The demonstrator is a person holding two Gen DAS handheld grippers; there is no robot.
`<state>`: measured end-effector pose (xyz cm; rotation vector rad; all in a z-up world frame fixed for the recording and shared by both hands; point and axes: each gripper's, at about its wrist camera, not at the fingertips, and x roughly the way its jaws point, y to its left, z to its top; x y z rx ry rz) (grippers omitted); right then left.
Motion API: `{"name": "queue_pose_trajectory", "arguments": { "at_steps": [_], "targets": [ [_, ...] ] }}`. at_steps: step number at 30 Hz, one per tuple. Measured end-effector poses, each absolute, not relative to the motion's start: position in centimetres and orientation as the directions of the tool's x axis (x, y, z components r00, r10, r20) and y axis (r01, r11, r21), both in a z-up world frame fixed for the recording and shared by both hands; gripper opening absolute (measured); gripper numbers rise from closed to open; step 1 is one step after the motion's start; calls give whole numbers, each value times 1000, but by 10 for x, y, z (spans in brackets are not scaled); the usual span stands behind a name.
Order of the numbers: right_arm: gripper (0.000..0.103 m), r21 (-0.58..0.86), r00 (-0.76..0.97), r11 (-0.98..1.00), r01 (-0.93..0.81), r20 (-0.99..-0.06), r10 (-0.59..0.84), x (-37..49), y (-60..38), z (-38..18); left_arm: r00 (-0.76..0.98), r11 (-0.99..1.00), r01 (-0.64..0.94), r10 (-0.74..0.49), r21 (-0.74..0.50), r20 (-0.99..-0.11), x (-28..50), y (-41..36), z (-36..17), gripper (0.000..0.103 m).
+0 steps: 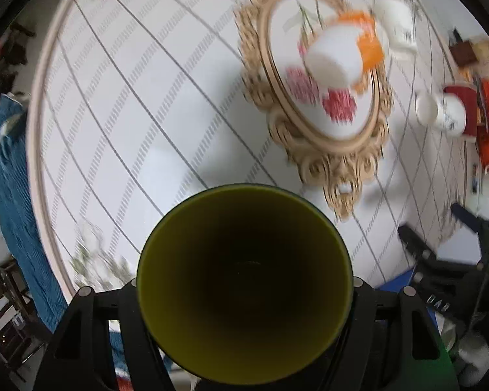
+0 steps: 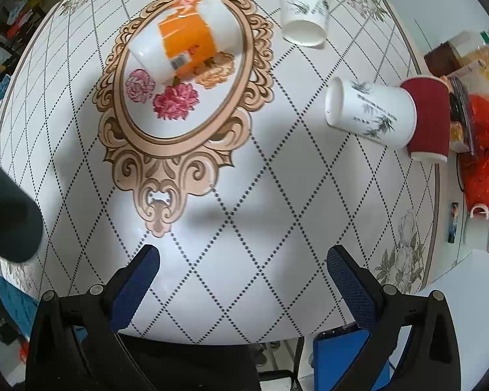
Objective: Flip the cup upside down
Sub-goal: 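Lower the left gripper over the green cup rim and close it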
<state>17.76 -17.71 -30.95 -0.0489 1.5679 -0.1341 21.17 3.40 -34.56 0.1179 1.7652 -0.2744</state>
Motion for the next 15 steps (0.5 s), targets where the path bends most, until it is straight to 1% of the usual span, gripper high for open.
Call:
{"name": "queue_pose_trajectory", "arguments": {
  "at_steps": [3,6,9,15],
  "targets": [
    [103,-104,-7,992,66,-995,-103,176,-187,-311,-326,966,202,-89,-161,-941,204,25,-368,67],
    [103,-102,-9,993,67,-995,-102,176,-194,-312,-389,969,175,-93,-172,-917,201,21,-387,67],
    [103,-109,-6,992,64,-994,-109,176,-198,-311,-401,973,172,-74,-155,-913,204,14,-397,67],
    [103,-114,-11,991,69,-994,-113,176,-205,-312,-357,975,172,-69,-138,-932,218,5,-392,67]
  ]
}}
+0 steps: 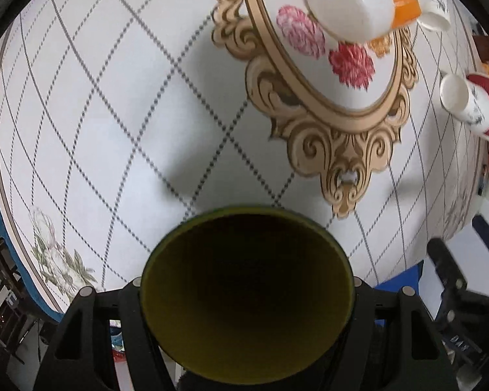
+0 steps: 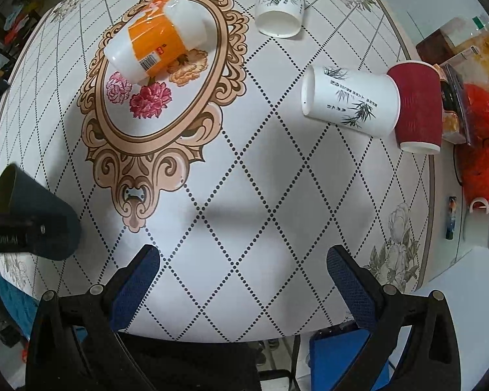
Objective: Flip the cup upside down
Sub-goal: 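Lower the left gripper over the green cup rim and close it, then lift and tip the green cup, lay it on its side, open left gripper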
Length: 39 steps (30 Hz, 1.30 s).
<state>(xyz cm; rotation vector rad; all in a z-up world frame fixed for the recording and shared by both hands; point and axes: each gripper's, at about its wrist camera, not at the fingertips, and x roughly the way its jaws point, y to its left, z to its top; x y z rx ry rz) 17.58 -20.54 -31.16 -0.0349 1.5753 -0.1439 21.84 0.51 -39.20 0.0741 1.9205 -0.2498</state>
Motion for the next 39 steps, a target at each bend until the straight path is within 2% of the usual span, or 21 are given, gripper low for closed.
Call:
{"name": "queue_pose_trajectory", "arguments": {
  "at_steps": [8,16,31,34,35,36,37,39],
  "targets": [
    [103,-118,-20,991,65,-993,-117,177,-205,-313,-305,981,164,-49,-103,-951,240,-3,-384,67],
    [103,-123,-21,990,66,-992,-121,183,-206,-317,-258,983,184,21,-27,-966,250,-20,-384,67],
    [103,-109,-20,990,85,-994,-108,187,-216,-317,-237,992,123,24,-6,-971,273,-12,-394,67],
    [103,-107,-18,991,84,-994,-106,185,-215,-316,-208,992,129,35,8,-977,274,-15,-383,70],
    [103,-105,-15,991,84,-994,-104,184,-215,-315,-199,992,127,36,11,-979,273,-14,-379,74],
    [103,-104,-14,991,84,-995,-103,184,-215,-315,-189,992,127,36,12,-981,271,-9,-377,84],
    [103,-102,-9,991,84,-995,-101,183,-215,-314,-178,992,127,41,19,-983,270,-7,-373,87],
    [103,-97,-4,992,84,-995,-97,184,-213,-312,-144,991,129,58,39,-988,269,-6,-362,87]
  ]
}}
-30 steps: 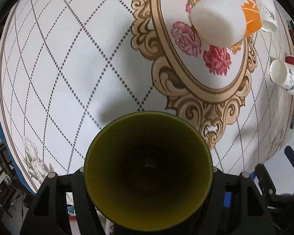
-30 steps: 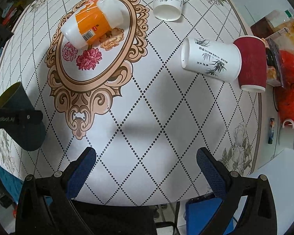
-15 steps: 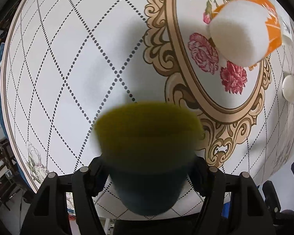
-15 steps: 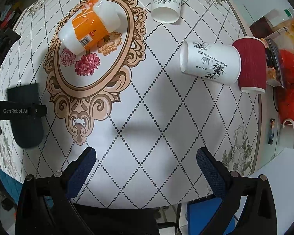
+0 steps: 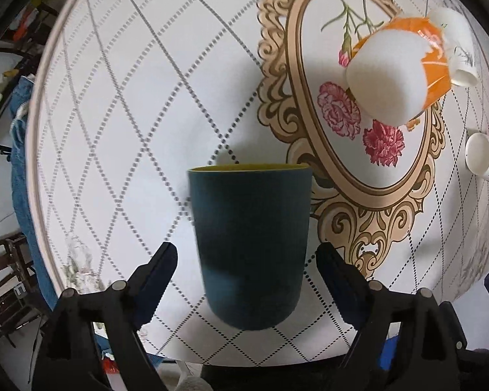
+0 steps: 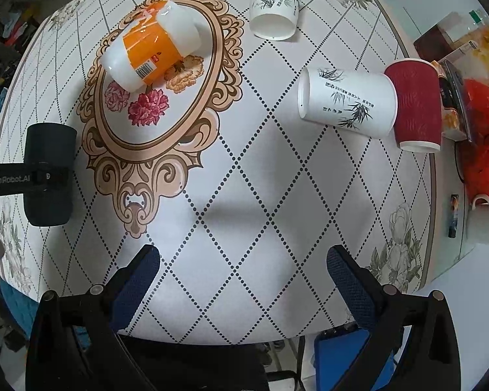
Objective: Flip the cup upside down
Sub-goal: 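Lift and tip the green cup, lay it on its side, open left gripper, then move the right gripper to the green cup lying on its side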
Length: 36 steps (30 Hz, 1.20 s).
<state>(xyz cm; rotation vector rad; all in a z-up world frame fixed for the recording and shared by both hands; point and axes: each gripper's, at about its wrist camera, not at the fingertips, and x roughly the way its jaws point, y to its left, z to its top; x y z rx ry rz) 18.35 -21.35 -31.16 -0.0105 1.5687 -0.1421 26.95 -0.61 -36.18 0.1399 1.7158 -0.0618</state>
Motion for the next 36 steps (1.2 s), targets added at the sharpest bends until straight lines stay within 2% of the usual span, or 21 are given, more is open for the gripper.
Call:
{"name": "queue_pose_trajectory", "arguments": {
  "at_steps": [14,23,31,32,33,36],
  "targets": [
    [103,-29,73,998,56,-997,-33,164,-213,-276,12,997,66,40,41,-999,212,-14,-267,88],
    [103,9,90,999,42,-996,5,141,-223,-261,77,999,40,2,5,-997,165,-13,-243,88],
    [103,55,106,998,33,-993,51,130,-223,-251,145,1000,2,31,31,-989,142,-2,-220,88],
    [103,61,108,998,27,-992,58,130,-220,-249,153,999,-9,41,40,-987,140,3,-219,91],
    [103,63,110,998,20,-992,61,130,-218,-247,161,999,-21,52,49,-986,139,8,-217,102],
    [103,64,115,998,-14,-991,65,133,-204,-244,182,996,-51,83,75,-980,138,25,-217,103]
  ]
}}
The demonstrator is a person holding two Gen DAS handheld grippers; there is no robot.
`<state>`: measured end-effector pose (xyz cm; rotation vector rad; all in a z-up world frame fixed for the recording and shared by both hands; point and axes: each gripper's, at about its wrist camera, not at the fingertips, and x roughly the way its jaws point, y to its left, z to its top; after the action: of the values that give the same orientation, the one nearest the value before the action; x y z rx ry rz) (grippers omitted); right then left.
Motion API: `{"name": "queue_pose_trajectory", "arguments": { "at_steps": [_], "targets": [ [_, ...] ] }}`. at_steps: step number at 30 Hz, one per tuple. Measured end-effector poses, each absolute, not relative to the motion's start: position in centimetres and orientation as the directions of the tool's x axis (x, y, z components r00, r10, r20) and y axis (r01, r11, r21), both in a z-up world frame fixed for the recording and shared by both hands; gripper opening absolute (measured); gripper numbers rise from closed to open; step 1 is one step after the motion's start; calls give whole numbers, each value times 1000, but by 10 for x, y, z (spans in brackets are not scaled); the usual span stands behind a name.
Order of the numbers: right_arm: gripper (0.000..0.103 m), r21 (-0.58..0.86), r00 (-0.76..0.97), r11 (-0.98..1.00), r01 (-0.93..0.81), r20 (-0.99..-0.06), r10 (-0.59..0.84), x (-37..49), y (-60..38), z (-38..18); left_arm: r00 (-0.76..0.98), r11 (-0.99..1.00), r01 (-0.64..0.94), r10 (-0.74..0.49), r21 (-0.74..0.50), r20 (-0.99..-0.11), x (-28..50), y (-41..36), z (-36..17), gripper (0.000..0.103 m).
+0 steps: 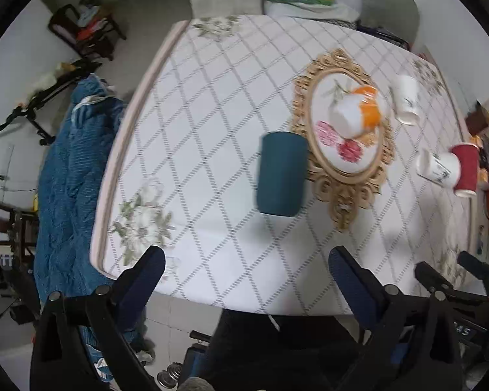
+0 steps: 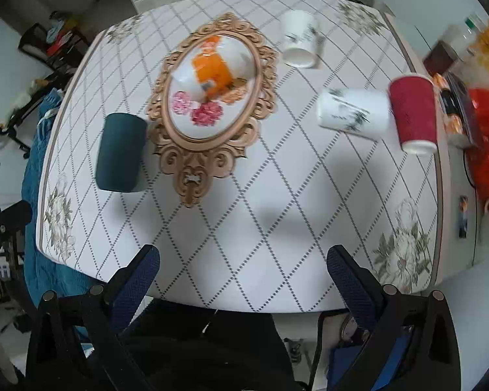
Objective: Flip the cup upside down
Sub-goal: 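Move the right gripper to the green cup lying on its side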
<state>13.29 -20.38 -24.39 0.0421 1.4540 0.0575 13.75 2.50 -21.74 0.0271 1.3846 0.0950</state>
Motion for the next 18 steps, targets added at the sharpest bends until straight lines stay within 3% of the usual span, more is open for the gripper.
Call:
{"name": "queue_pose_trajectory", "arguments": {
  "at_steps": [6,18],
  "targets": [
    [103,30,108,989,-147,-993,46,145,-160,-243,159,988,-114,126,108,-979,139,64,-234,103],
    [103,-115,107,880,-461,-991,-74,183,-55,-250,88,964,-260,84,59,-993,141,143,-278,103]
  ]
}}
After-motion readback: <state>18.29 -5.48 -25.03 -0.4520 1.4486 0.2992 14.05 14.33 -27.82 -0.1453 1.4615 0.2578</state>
